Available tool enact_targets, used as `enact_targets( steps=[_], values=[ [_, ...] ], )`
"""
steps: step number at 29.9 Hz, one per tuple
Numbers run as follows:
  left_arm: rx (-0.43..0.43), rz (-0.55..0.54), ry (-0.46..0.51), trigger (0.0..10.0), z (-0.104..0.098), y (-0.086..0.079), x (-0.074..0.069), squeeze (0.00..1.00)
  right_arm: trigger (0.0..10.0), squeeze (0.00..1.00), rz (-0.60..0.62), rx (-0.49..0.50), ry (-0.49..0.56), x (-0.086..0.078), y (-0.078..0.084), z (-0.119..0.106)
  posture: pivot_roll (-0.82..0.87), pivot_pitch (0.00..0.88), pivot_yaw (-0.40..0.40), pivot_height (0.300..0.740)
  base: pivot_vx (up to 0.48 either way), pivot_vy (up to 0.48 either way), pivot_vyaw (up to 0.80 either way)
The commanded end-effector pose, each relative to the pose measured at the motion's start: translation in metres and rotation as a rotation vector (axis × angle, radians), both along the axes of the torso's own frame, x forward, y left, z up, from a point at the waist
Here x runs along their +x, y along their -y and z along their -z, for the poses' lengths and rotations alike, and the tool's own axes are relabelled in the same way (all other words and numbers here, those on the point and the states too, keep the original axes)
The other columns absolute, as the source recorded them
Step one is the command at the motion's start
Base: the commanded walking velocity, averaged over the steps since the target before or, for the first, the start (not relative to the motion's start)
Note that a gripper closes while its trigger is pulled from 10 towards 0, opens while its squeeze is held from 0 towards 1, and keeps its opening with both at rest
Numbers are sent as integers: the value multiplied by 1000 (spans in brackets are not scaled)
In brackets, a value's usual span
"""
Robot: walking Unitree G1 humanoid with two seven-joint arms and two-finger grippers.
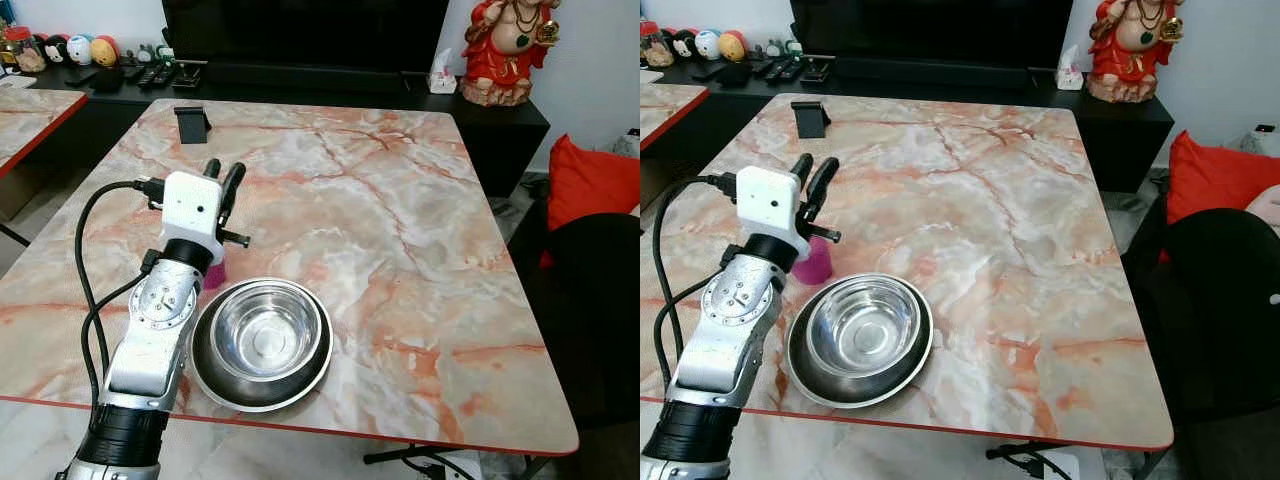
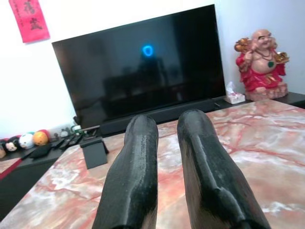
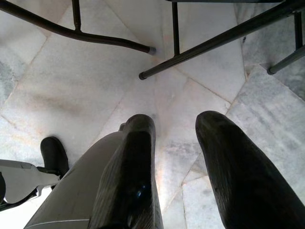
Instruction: Setting the table
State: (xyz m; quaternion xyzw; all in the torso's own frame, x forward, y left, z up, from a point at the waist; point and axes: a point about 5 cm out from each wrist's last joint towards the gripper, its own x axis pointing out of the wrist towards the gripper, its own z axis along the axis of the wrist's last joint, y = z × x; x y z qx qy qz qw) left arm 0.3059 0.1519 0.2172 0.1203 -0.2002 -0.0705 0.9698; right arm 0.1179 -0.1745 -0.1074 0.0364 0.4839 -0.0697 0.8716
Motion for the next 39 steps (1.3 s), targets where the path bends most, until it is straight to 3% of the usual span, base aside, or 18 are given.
enact_targets(
  steps=[1,12,39],
  values=[
    [-16,-20,2,10000,1,-2,0,0,10000,0,13,-4,-1,-1,2,0,25,0,-34,740,0,0,0],
    [-48,-54,13,10000,-1,-7,-2,0,10000,0,2,-9,-1,0,4,0,32,0,-44,740,0,0,0],
    [-62,-63,38,10000,-6,-4,-2,0,10000,0,-1,-9,1,0,5,-1,34,0,-49,740,0,307,0]
  ],
)
